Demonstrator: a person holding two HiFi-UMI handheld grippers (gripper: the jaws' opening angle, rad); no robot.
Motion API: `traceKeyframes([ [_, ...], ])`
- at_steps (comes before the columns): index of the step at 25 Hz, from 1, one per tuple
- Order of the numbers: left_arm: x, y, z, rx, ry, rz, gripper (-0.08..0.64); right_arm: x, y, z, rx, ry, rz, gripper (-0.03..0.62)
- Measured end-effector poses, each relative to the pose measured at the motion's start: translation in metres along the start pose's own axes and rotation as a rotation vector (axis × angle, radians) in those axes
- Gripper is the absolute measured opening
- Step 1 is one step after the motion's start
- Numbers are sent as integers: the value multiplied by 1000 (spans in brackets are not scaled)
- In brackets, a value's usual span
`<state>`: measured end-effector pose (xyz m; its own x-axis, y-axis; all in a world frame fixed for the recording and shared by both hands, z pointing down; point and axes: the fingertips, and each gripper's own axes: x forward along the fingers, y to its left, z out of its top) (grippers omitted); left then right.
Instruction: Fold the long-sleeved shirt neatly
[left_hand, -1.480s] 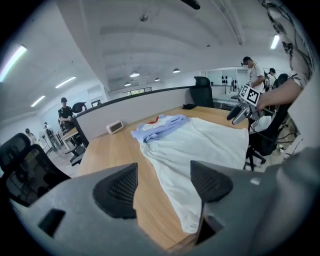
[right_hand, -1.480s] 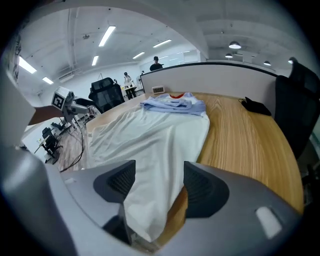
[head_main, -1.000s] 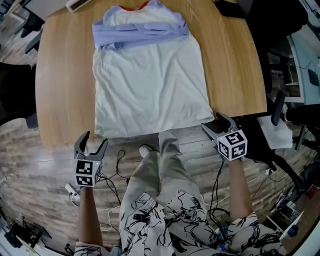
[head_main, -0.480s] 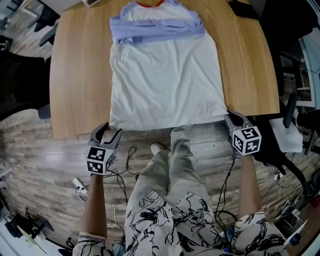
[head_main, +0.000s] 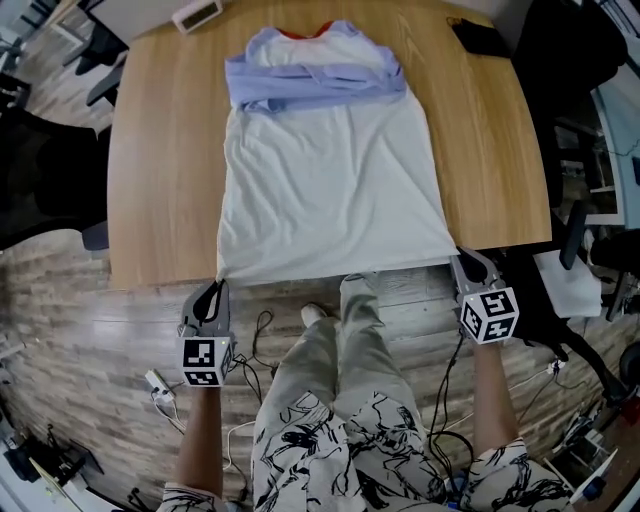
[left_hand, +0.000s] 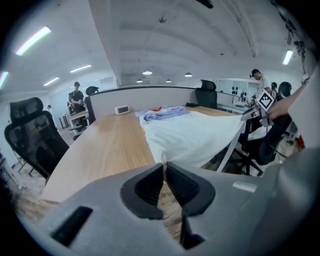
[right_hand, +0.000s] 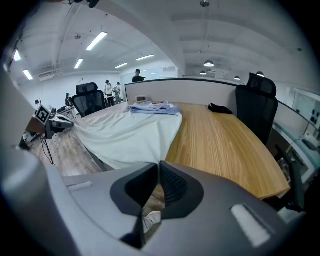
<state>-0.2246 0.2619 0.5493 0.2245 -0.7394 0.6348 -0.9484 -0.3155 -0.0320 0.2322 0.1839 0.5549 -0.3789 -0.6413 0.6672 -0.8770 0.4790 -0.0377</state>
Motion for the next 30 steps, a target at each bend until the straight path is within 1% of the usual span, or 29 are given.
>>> traceKeyframes([
  [3,-24,-9,4,-47,-16,10,26,-19,5,4,22,-13,-3,20],
  [6,-44,-15,5,-66,-20,2,26,-38,12,5,51,-11,11,20],
  [8,-59,-15,8,-81,-29,-2,26,-49,17,7,48,-7,18,20],
  [10,-70,-13,18,-105,-53,-2,26,-59,18,14,46,-14,19,20],
  [13,-82,-7,48,-128,-110,5,26,-67,17,38,63,-48,35,21],
  [15,-86,1,77,-130,-156,10,26,-69,14,64,82,-87,51,21],
  [17,-85,12,112,-128,-204,7,26,-67,9,99,91,-135,63,21],
  [19,-79,25,149,-119,-232,4,26,-59,1,138,77,-177,71,21],
  [21,-68,40,186,-112,-243,6,26,-48,-10,179,55,-206,77,21],
  [24,-46,63,237,-91,-233,25,26,-26,-26,237,38,-233,96,21],
  [26,-27,77,264,-75,-206,40,26,-7,-38,269,35,-238,106,21],
  [30,25,102,301,-85,-135,50,26,40,-69,312,42,-205,119,21],
])
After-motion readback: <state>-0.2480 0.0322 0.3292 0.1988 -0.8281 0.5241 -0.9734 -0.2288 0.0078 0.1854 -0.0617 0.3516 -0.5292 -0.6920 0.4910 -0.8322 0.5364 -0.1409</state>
